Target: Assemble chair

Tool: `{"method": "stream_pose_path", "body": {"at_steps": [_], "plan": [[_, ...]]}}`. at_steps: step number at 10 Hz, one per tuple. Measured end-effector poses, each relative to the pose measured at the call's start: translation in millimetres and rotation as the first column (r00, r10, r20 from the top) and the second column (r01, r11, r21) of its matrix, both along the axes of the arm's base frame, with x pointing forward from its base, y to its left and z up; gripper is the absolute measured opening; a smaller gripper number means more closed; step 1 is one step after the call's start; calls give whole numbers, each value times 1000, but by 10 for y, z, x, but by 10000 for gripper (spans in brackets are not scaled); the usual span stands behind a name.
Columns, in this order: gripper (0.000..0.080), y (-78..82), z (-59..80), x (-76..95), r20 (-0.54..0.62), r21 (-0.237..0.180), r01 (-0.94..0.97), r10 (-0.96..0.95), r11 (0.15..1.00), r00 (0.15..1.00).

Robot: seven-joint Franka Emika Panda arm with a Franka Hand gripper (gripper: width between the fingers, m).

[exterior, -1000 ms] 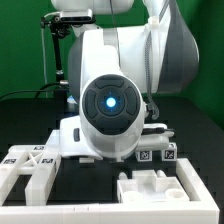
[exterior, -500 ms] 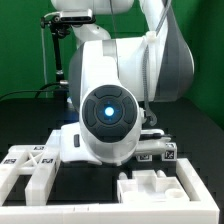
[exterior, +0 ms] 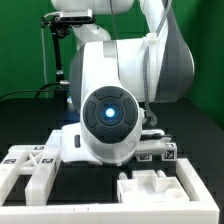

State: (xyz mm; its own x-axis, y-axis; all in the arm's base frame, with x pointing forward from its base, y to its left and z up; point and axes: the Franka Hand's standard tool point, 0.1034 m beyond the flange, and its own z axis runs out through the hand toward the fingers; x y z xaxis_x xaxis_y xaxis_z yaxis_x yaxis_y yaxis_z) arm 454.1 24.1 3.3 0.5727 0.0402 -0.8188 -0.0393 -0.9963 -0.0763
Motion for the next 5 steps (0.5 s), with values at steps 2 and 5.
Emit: {"method": "stream_pose_path", "body": {"at_steps": [2,5], "plan": [[286,7,15,19,5,4,-1,1,1000,1000],[286,6,175,96,12,20,-7,7,1000,1000]]}}
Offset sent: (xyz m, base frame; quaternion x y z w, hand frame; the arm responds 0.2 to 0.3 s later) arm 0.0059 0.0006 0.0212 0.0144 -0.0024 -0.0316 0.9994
